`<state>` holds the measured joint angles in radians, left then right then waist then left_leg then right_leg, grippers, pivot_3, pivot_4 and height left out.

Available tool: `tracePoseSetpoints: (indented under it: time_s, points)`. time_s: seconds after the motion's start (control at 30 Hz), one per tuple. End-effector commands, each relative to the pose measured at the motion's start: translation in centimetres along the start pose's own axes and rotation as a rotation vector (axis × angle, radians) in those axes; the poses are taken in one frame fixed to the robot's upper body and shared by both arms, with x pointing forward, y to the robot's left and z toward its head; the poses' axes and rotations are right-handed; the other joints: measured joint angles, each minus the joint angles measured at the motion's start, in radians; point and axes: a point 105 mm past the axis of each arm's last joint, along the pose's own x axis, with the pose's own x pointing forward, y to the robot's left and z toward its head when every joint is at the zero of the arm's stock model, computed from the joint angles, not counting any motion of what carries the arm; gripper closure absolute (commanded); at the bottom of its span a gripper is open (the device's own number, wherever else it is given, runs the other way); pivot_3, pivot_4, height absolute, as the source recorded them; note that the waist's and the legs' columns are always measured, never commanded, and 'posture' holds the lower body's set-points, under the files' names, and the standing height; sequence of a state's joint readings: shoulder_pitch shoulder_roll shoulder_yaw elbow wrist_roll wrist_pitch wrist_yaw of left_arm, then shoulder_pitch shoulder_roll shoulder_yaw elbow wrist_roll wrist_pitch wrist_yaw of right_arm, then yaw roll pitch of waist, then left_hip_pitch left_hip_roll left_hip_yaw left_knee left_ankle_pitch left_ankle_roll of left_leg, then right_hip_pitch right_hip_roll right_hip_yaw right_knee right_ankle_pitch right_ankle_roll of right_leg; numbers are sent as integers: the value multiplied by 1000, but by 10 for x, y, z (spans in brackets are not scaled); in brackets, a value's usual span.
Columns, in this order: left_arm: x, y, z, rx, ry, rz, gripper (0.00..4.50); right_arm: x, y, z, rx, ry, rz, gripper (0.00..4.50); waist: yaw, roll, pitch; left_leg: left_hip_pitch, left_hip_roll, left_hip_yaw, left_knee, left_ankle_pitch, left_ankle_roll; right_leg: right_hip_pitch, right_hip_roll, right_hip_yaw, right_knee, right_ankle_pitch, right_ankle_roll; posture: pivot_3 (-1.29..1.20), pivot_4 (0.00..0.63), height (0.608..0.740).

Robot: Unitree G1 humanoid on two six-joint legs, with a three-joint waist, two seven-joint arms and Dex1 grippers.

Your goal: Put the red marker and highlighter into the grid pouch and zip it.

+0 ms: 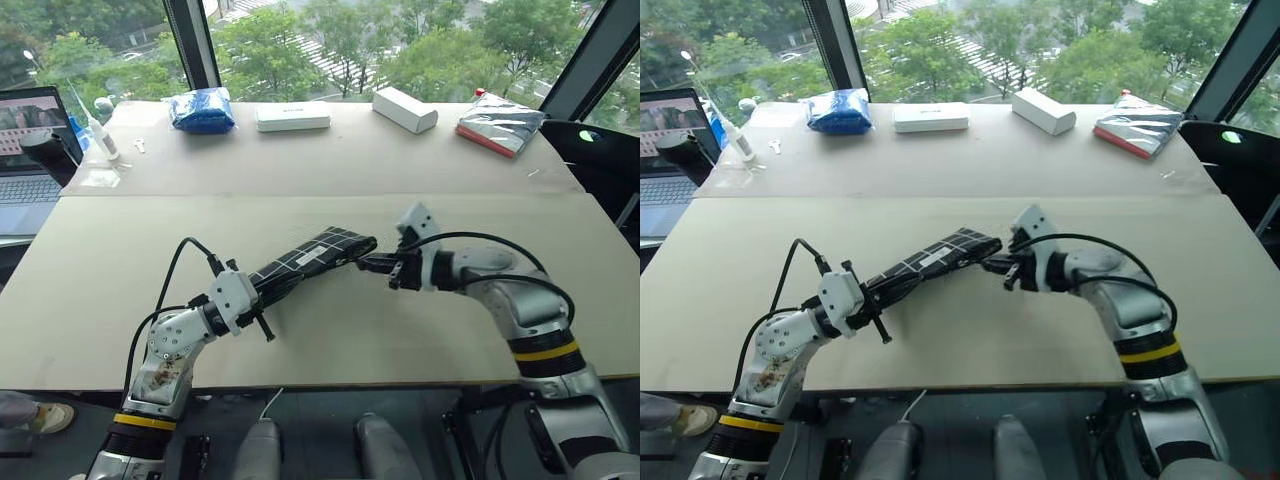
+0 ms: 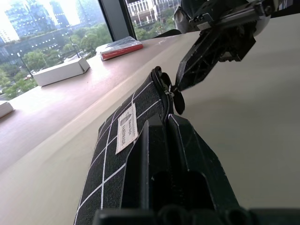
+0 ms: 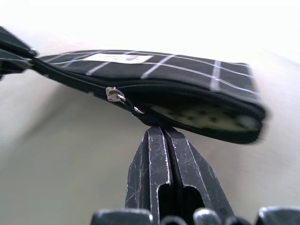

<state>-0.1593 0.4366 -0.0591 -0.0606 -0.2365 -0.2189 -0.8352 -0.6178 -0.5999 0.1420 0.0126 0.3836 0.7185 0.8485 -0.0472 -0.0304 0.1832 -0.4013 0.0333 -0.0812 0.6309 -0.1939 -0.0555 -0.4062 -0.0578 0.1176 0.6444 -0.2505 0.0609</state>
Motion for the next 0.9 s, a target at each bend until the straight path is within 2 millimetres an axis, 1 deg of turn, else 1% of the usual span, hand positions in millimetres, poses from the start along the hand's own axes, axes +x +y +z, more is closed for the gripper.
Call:
tracePoseSetpoints:
  time_s: [0.03,0.13,0.2,0.27,0.33,0.4,0.5,0.53,0.57,0.6,0.63,0.67,0.7,0.77,0.9]
  points:
    - [-2,6,9,44,-33,15,4500,-16,-21,13,-69,-22,-79,4492,-2,0,0,0,0,0,0,0,0,0,0,0,0,0,0,0,150,740]
    - [-1,6,9,42,-35,13,4500,-24,-36,9,-109,11,-139,4492,-1,0,0,0,0,0,-1,0,0,0,0,0,-1,0,0,0,150,740]
    - [-1,6,9,42,-36,10,4500,-30,-51,7,-143,38,-206,4492,0,0,0,0,0,0,0,0,0,0,0,0,-1,0,0,0,150,740]
    - [-1,6,9,42,-36,10,4500,-33,-60,6,-154,44,-242,4492,0,0,0,-1,0,0,0,0,0,0,0,0,-1,0,0,0,150,740]
    - [-1,6,9,43,-35,9,4500,-33,-59,5,-144,43,-217,4492,0,0,0,-1,0,0,0,0,0,0,0,0,-1,0,0,0,150,740]
    - [-1,7,9,43,-35,8,4500,-28,-49,3,-125,34,-152,4492,0,0,0,-1,0,0,-1,0,0,0,0,0,-2,1,-1,0,150,740]
    - [1,7,8,45,-34,0,4500,-22,-27,6,-91,-23,-42,3675,0,0,0,-1,0,0,-1,0,0,0,0,0,-2,1,-1,0,150,740]
    - [2,7,8,49,-37,-8,4500,-21,-19,6,-86,-31,-5,3340,1,0,0,-1,0,0,-1,0,0,0,0,0,-2,1,-1,0,150,740]
    - [4,7,8,53,-41,-18,4500,-20,-15,6,-61,-44,12,2889,1,0,0,-1,0,0,-1,0,0,0,0,0,-2,1,-1,0,150,740]
    - [5,7,8,56,-43,-25,4500,-21,-13,6,-45,-51,20,2721,1,0,0,-1,0,0,-1,0,0,0,0,0,-2,1,-1,0,150,740]
    - [6,7,8,63,-45,-39,4500,-25,-9,7,-22,-68,52,2217,1,0,0,-1,0,0,0,0,0,0,0,0,-2,1,-1,0,150,740]
    - [7,7,8,69,-47,-53,4500,-30,-12,8,26,-78,52,1870,1,0,0,-1,0,0,0,0,0,0,0,0,-2,1,-1,0,150,740]
    - [8,7,8,73,-49,-62,4500,-34,-14,8,57,-83,51,1697,3,0,0,-1,0,0,0,0,0,0,0,0,-2,1,-1,0,150,740]
    - [10,7,8,87,-51,-100,4500,-56,-13,11,78,-114,96,1697,7,0,0,-2,-1,0,0,0,0,0,0,0,-2,1,-1,0,150,740]
    - [13,7,10,121,-62,-187,4500,-94,-23,3,39,-115,31,1697,13,0,0,-3,-1,0,1,0,0,0,-1,0,-4,1,-1,0,150,740]
